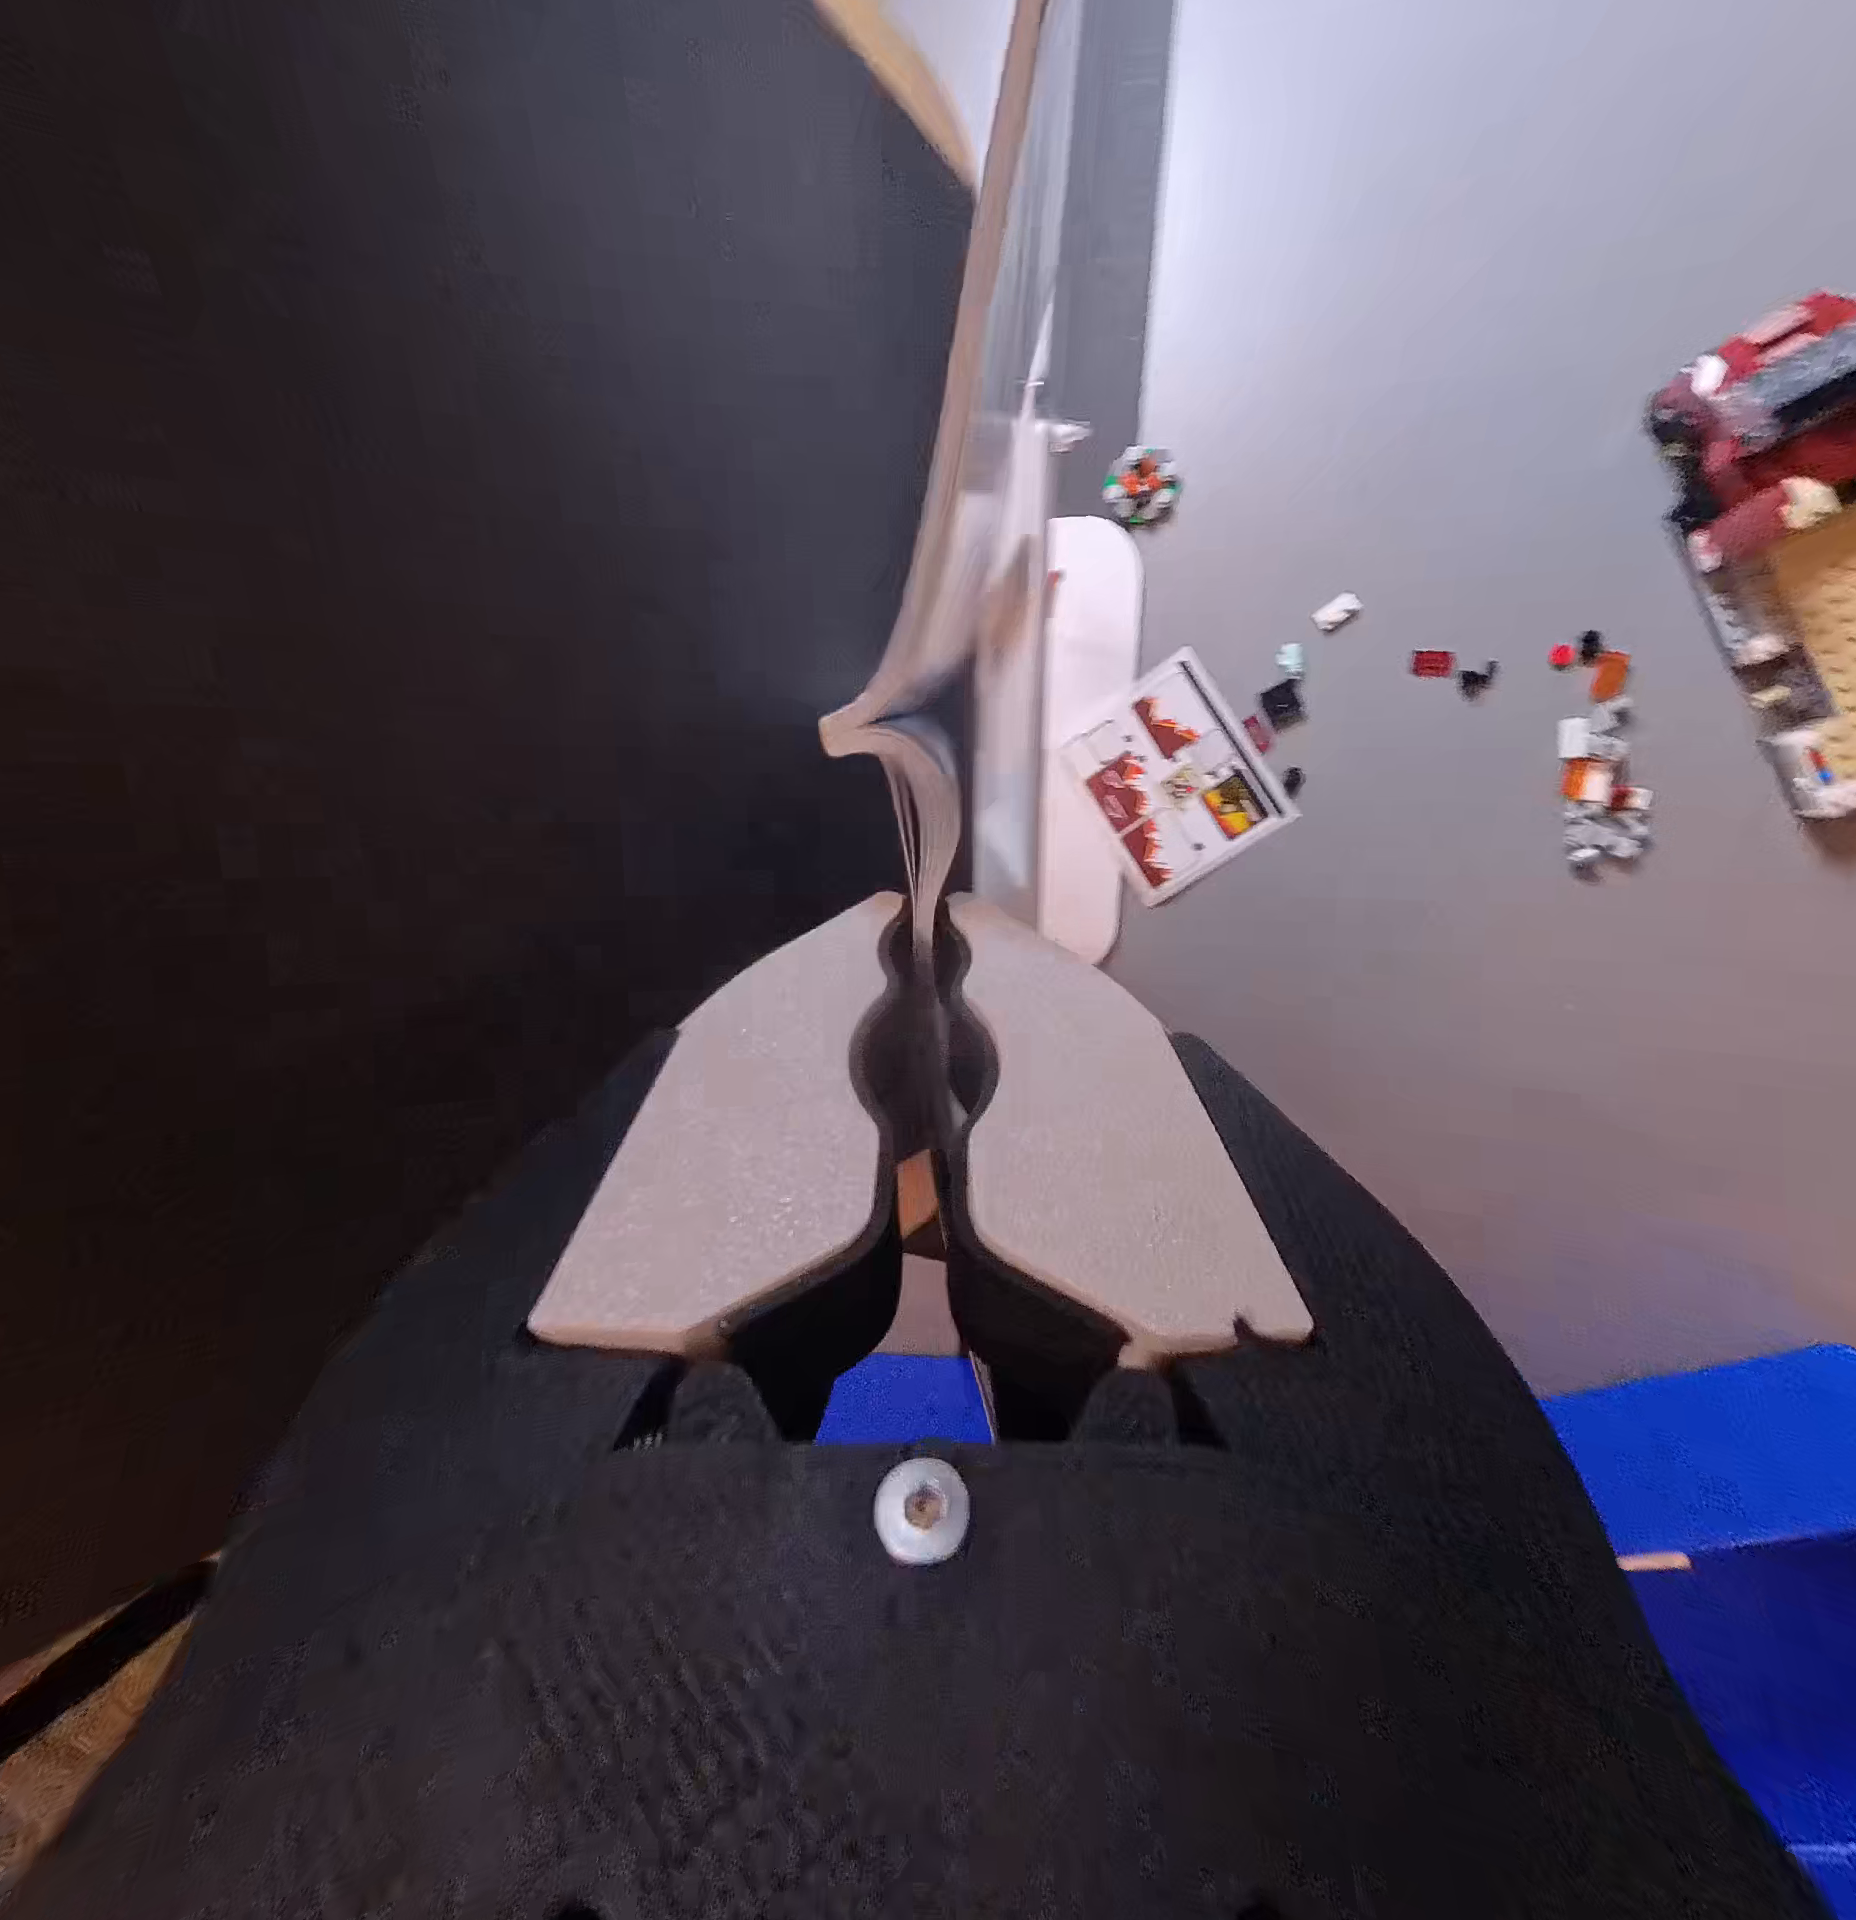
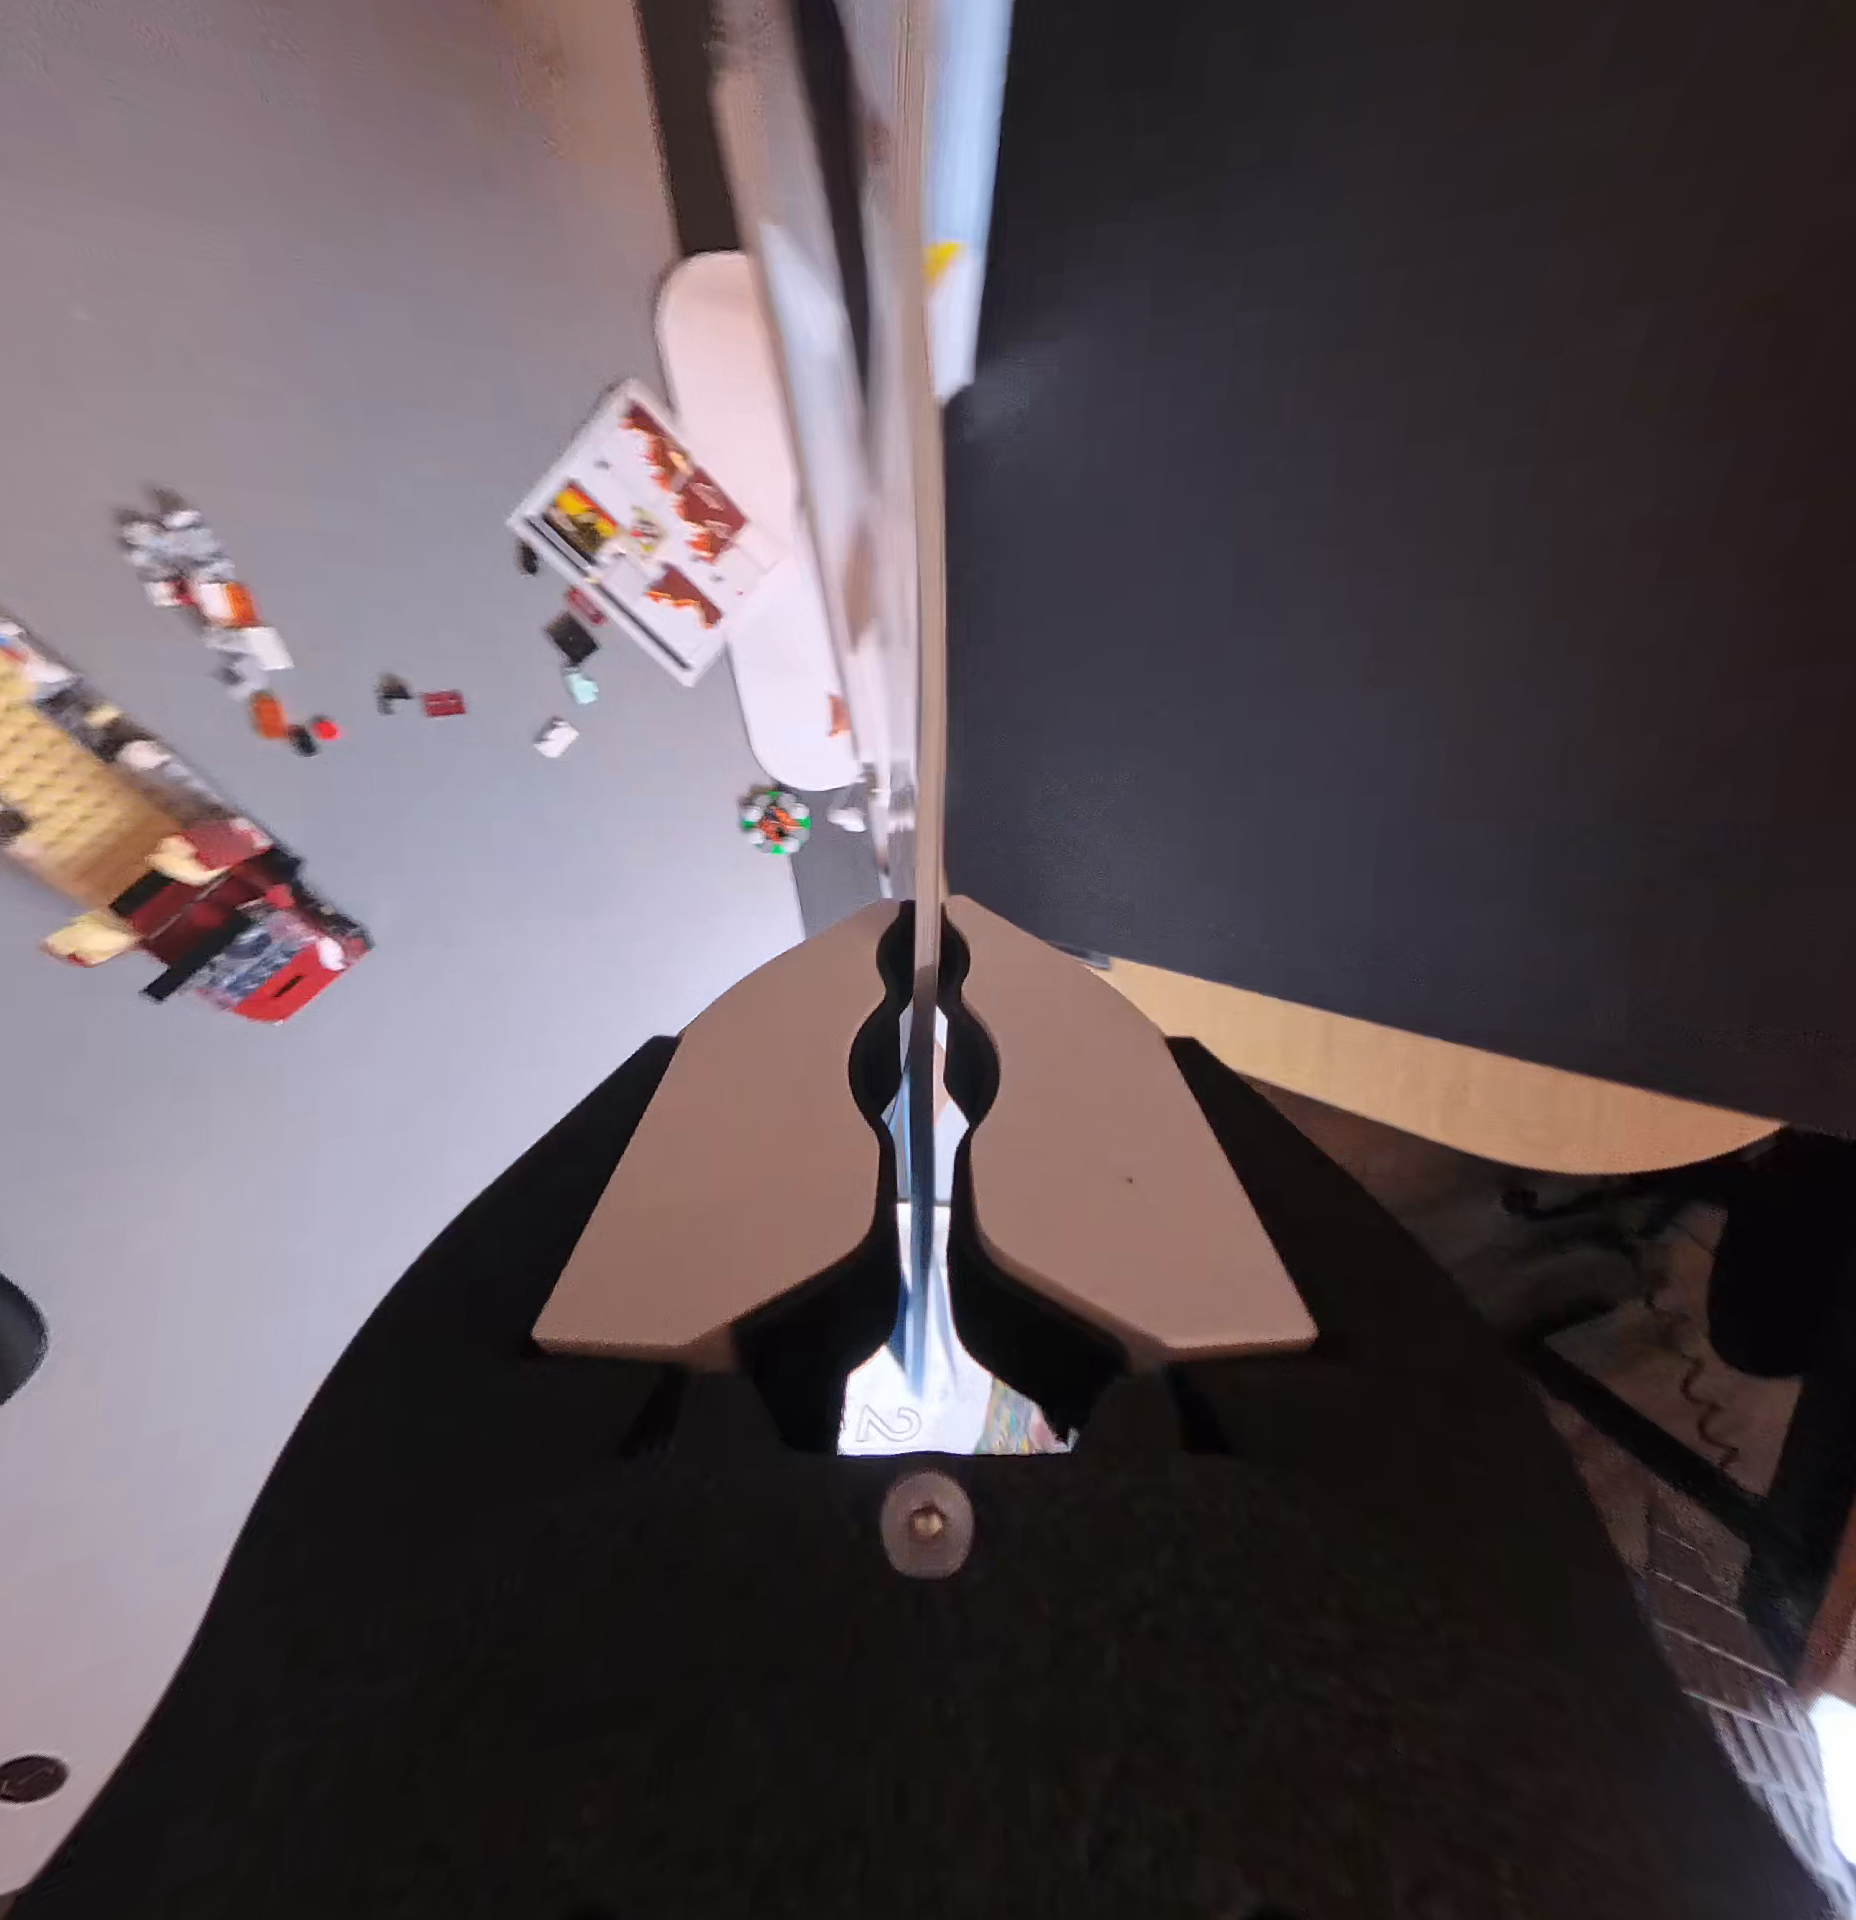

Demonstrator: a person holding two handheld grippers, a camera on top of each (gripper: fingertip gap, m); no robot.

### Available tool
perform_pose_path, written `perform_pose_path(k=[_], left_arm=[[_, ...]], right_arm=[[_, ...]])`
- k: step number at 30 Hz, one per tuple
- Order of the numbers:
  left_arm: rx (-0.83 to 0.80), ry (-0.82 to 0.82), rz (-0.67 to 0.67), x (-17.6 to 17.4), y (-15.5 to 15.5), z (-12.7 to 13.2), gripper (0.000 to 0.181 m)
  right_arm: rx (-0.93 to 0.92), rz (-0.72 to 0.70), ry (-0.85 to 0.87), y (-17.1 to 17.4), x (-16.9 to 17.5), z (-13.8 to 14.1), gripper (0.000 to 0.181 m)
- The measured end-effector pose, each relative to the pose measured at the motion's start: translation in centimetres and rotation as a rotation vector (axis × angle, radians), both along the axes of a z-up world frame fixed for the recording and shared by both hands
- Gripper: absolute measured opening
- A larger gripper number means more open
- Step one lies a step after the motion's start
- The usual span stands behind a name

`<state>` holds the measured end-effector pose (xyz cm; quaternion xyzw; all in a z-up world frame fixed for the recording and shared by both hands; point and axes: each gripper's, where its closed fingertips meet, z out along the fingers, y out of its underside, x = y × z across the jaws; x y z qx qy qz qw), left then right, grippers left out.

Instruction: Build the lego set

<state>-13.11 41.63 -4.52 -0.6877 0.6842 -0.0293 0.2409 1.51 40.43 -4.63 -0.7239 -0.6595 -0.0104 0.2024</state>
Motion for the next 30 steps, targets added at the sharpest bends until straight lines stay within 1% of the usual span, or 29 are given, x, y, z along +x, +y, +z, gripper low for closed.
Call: perform_pose_path(k=[2,3,5,7,9,12,15,17,19,21,23,27,30], left_arm=[[0.023,-0.012,0.036,0.0,2.4,-0.3,0.007],[0.056,0.007,0.055,-0.1,3.5,-0.8,0.011],[0.116,0.041,0.048,-0.2,4.9,-1.9,0.017],[0.159,0.024,0.029,0.2,5.3,-2.4,0.015],[0.203,0.003,0.013,0.3,5.3,-2.4,0.016],[0.297,-0.029,0.002,0.3,5.3,-2.4,0.018],[0.451,-0.017,-0.001,0.3,5.3,-2.1,0.023],[0.574,-0.002,0.017,0.0,5.6,-1.8,0.025],[0.664,-0.008,0.044,-0.3,5.7,-1.5,0.025],[0.694,-0.067,0.088,-0.5,5.5,-1.1,0.031],[0.666,-0.152,0.138,-0.8,5.2,-0.5,0.034],[0.617,-0.350,0.213,-1.3,4.6,1.9,0.035],[0.640,-0.451,0.221,-0.8,3.3,3.7,0.034]], right_arm=[[0.006,-0.042,-0.014,2.7,0.1,-0.8,0.003],[0.010,-0.057,-0.014,3.8,0.2,-1.3,0.003],[0.047,-0.060,-0.013,5.6,0.3,-2.3,0.003],[0.094,-0.056,-0.042,6.7,0.7,-3.2,0.004],[0.125,-0.053,-0.048,7.2,0.9,-3.9,0.006],[0.196,-0.034,-0.036,7.3,0.9,-4.1,0.009],[0.295,-0.009,-0.046,7.1,0.9,-4.0,0.013],[0.373,0.004,-0.051,7.2,0.9,-3.9,0.015],[0.441,0.011,-0.057,7.2,1.0,-3.7,0.020],[0.484,0.007,-0.061,7.1,1.2,-3.4,0.029],[0.503,-0.007,-0.044,7.1,1.4,-3.1,0.033],[0.573,-0.043,0.024,7.8,2.3,-1.5,0.035],[0.612,-0.088,0.092,8.1,3.2,-0.3,0.046]])
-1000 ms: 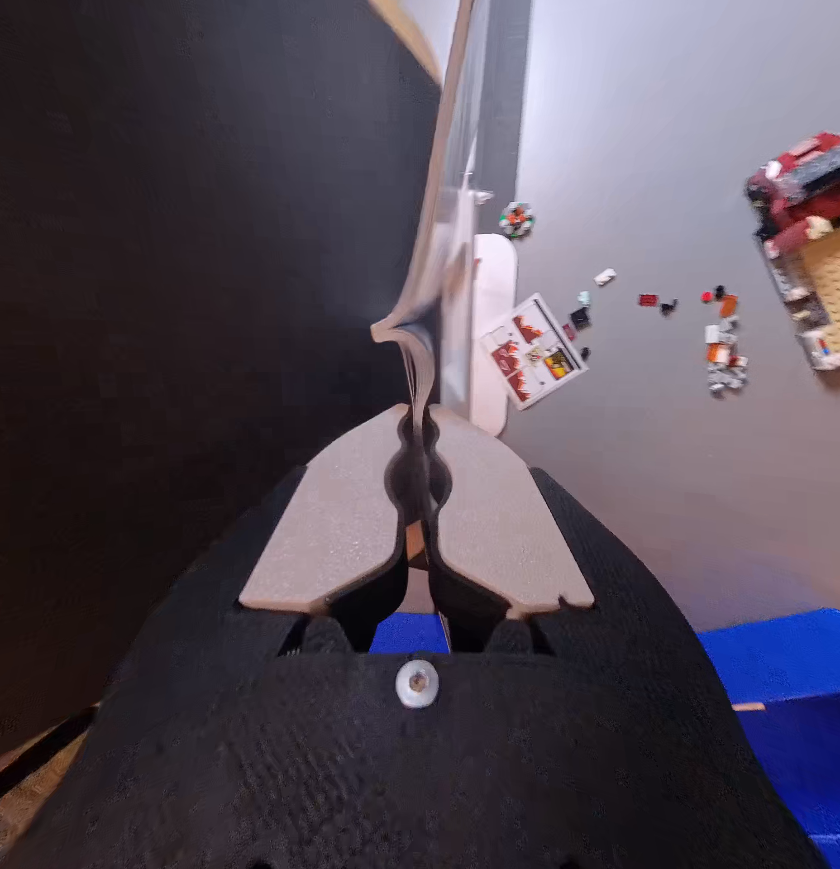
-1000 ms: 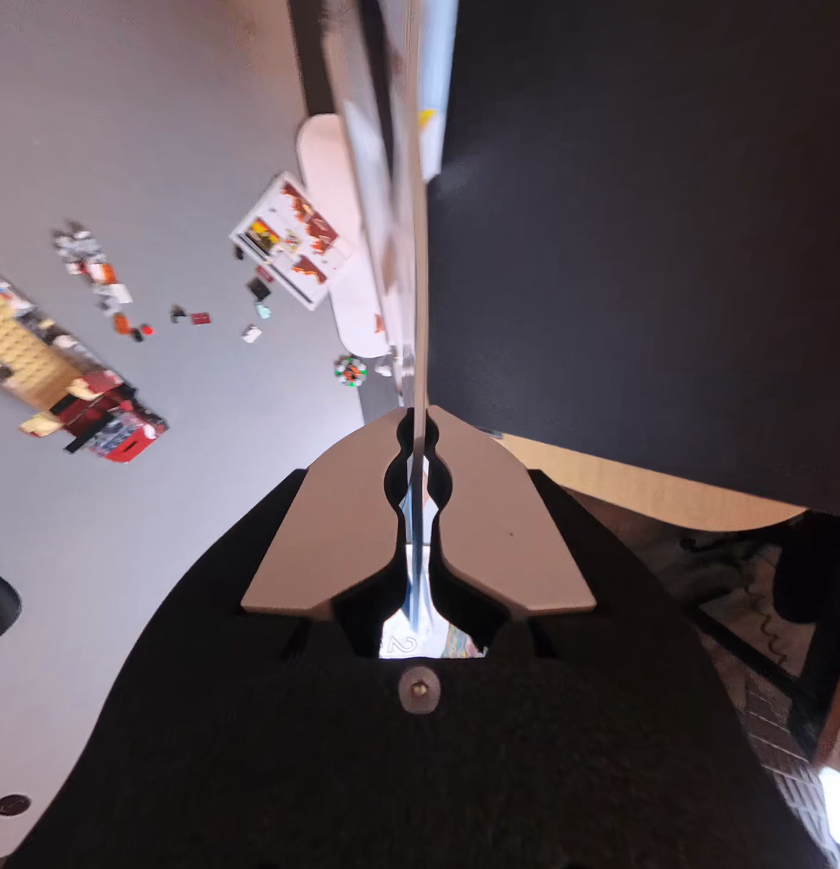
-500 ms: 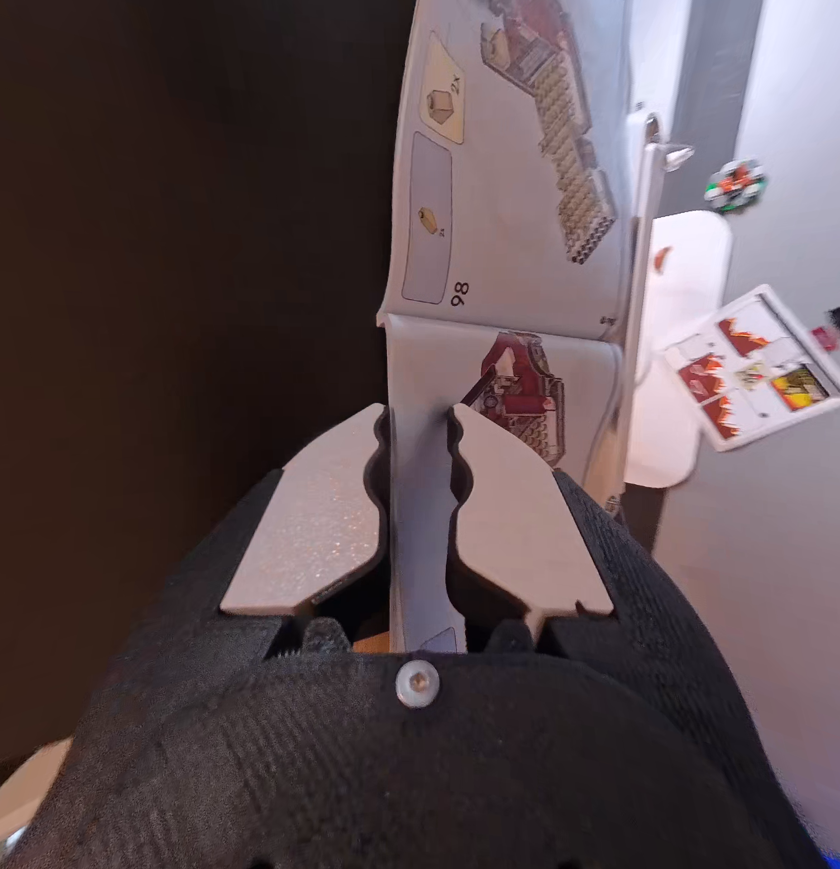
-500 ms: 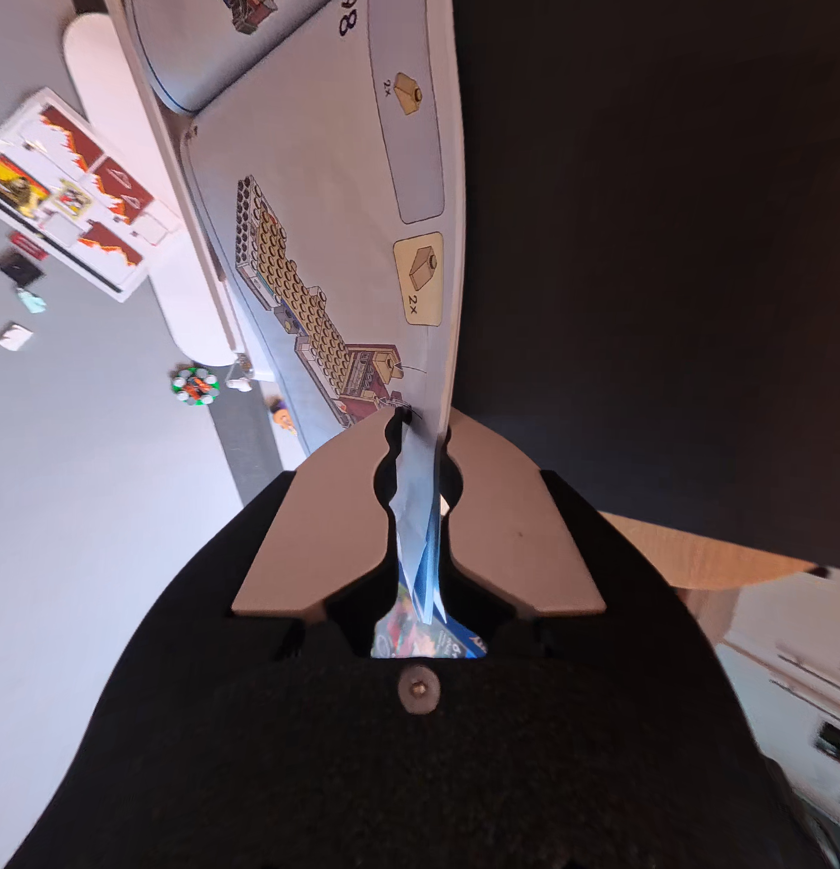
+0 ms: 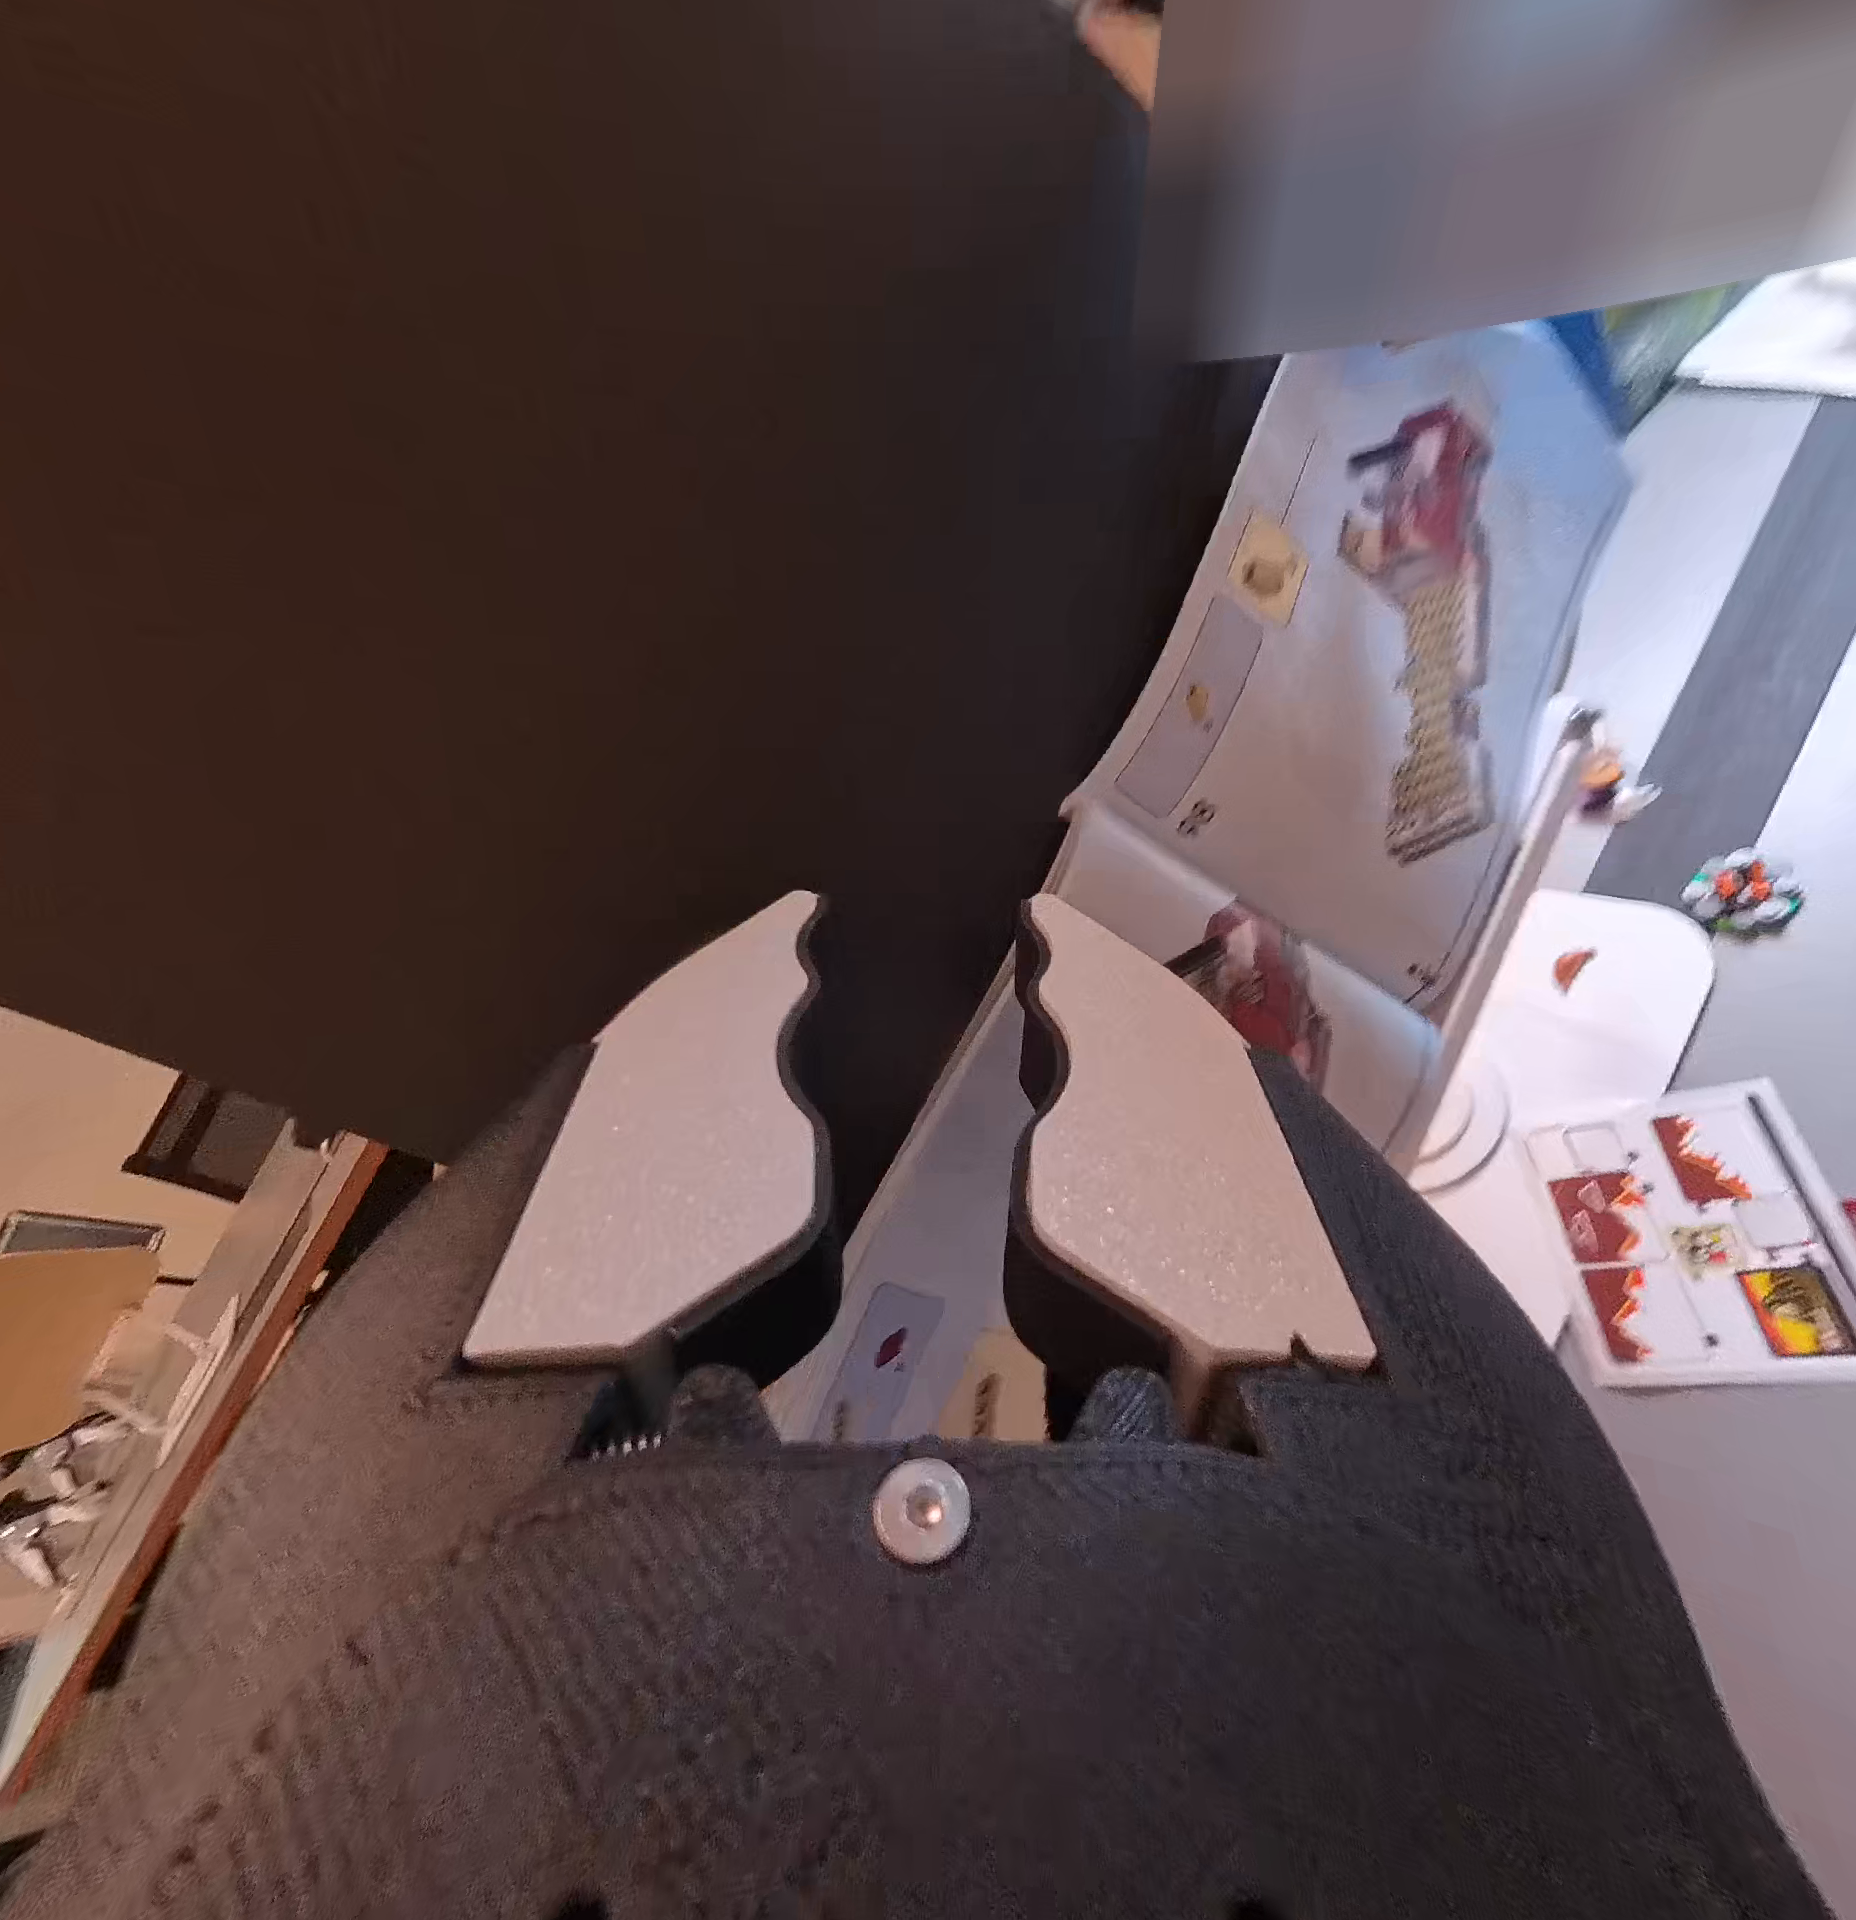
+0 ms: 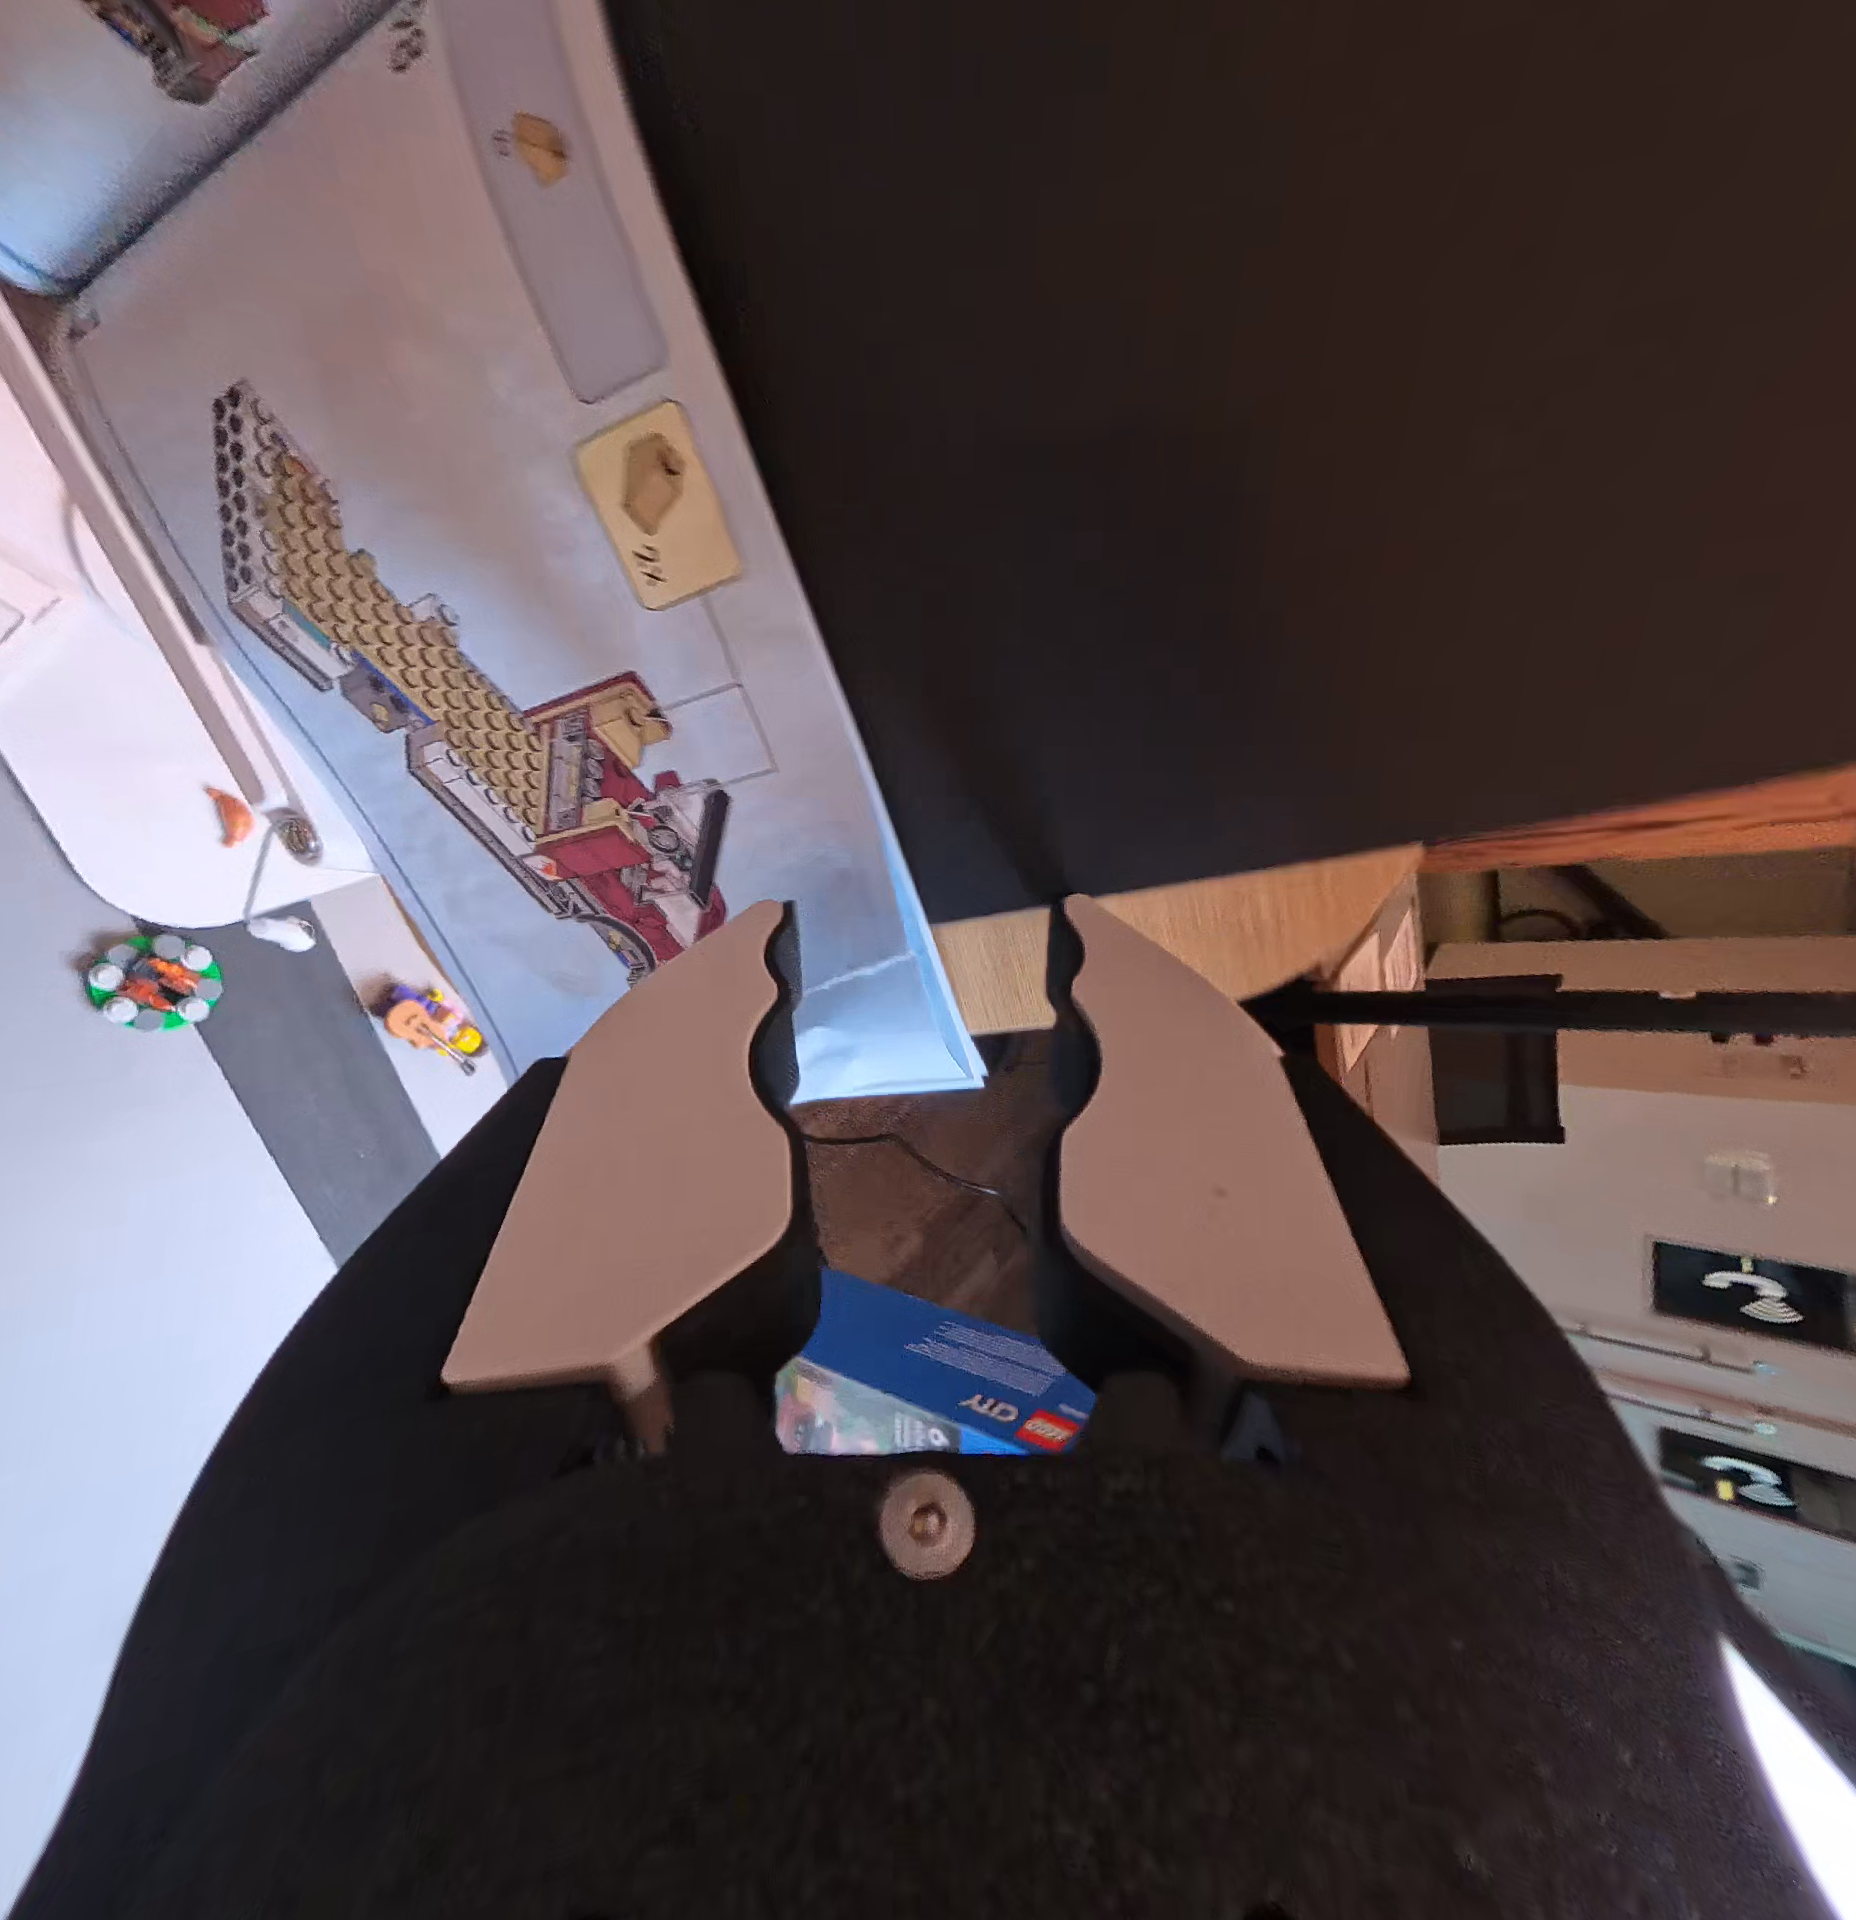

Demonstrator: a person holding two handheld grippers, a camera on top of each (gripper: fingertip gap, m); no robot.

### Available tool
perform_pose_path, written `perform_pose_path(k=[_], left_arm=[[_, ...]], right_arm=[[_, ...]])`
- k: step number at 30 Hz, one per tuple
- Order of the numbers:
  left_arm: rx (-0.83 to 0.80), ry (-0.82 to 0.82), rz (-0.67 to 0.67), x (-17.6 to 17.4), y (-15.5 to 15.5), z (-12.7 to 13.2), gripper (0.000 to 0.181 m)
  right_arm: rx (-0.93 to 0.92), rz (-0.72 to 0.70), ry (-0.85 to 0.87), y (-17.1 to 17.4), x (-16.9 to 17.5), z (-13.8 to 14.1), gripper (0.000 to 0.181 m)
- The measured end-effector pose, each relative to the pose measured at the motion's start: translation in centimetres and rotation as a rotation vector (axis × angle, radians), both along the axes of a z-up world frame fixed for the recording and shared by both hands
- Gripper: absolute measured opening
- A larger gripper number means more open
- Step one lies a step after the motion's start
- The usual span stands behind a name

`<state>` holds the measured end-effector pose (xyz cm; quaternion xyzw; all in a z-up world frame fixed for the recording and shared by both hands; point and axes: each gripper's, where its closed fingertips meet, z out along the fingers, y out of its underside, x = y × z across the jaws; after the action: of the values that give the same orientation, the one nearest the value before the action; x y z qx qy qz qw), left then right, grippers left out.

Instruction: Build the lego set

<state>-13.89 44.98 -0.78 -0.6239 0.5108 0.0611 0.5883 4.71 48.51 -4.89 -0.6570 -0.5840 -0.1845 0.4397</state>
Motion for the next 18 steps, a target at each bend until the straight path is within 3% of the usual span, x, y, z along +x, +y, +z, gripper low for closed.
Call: perform_pose_path(k=[3,9,15,18], left_arm=[[-0.043,-0.057,-0.044,1.7,-2.2,-0.4,0.033],[-0.164,-0.132,-0.112,5.3,-4.8,-4.7,0.035],[-0.231,-0.175,-0.119,8.1,-4.9,-7.9,0.036],[-0.225,-0.194,-0.124,9.1,-4.6,-7.9,0.037]], right_arm=[[0.003,-0.020,0.133,-0.2,1.3,0.5,0.051],[0.031,0.012,0.513,-2.3,2.5,-1.1,0.047],[0.127,-0.009,0.655,-2.0,2.4,-4.8,0.047],[0.145,0.002,0.717,-1.8,1.7,-4.9,0.030]])
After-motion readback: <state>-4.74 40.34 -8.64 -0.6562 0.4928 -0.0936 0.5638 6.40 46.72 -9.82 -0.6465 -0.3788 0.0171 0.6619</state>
